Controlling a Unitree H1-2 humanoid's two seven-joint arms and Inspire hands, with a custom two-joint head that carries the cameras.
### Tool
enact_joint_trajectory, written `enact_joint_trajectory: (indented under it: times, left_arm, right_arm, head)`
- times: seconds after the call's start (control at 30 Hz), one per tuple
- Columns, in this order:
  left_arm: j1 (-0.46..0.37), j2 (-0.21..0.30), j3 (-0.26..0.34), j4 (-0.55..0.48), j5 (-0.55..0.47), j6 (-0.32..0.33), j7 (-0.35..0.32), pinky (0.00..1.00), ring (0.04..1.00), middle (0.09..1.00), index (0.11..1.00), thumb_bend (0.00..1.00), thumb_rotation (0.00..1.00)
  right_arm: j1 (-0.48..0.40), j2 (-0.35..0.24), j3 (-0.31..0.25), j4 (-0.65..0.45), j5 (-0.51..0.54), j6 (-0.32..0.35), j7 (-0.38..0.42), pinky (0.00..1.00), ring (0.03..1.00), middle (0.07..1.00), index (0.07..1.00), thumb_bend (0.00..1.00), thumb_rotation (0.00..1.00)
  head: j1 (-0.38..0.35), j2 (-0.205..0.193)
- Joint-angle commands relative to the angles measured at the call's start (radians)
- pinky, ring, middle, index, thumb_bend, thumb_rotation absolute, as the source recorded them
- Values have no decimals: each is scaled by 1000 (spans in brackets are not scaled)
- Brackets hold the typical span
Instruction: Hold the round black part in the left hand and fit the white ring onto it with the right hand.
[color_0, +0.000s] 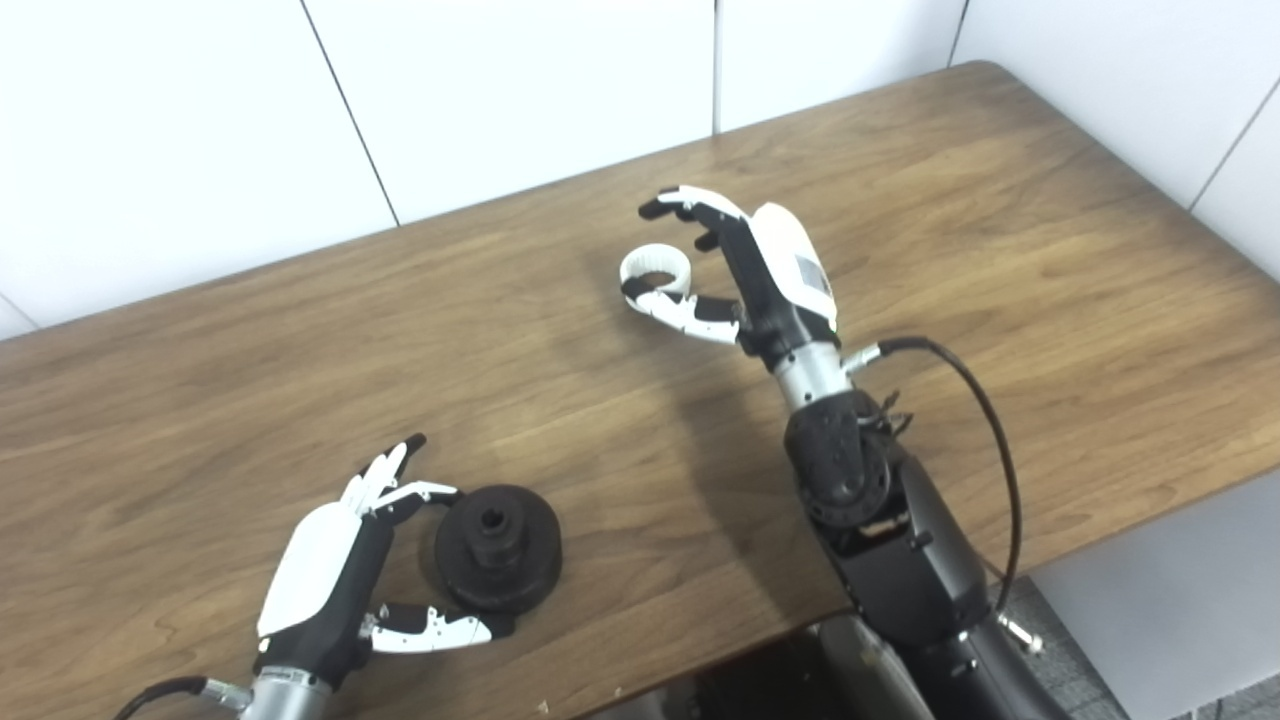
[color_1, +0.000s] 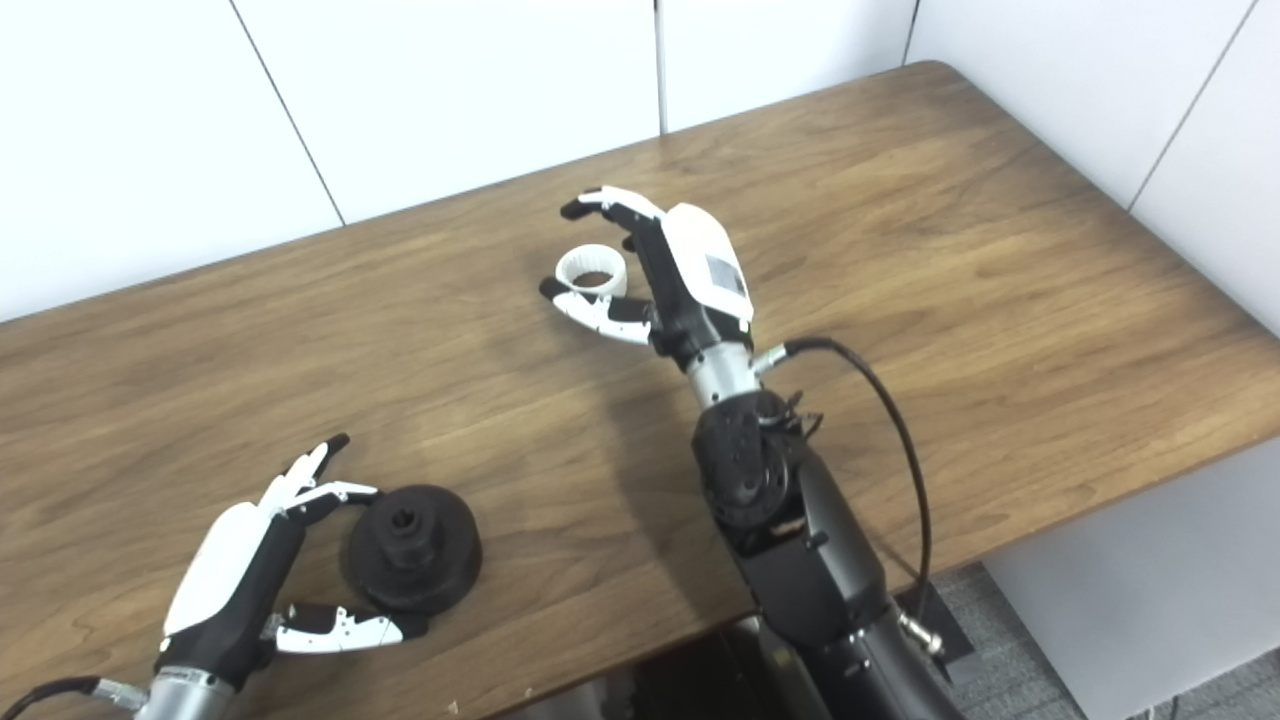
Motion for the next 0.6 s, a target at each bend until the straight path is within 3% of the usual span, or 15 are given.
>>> enact_joint_trajectory:
  times: [0.0, 0.37, 0.57]
  left_arm:
    - [-23, 0, -2, -17, 23, -13, 6, 1000, 1000, 1000, 628, 998, 329]
    - [-29, -8, -17, -24, 86, 17, -34, 1000, 1000, 1000, 673, 1000, 355]
    - [-32, -11, -21, -25, 97, 21, -44, 1000, 1000, 1000, 679, 1000, 353]
  right_arm:
    - [-65, -18, -7, -37, -12, 5, 9, 651, 816, 846, 748, 624, 414]
    - [-133, -68, 1, -13, -24, 38, 57, 610, 787, 829, 749, 638, 446]
    - [-171, -118, 28, 22, -38, 88, 147, 634, 823, 877, 810, 710, 560]
  head:
    - [2, 2]
    - [15, -3]
    - [18, -6]
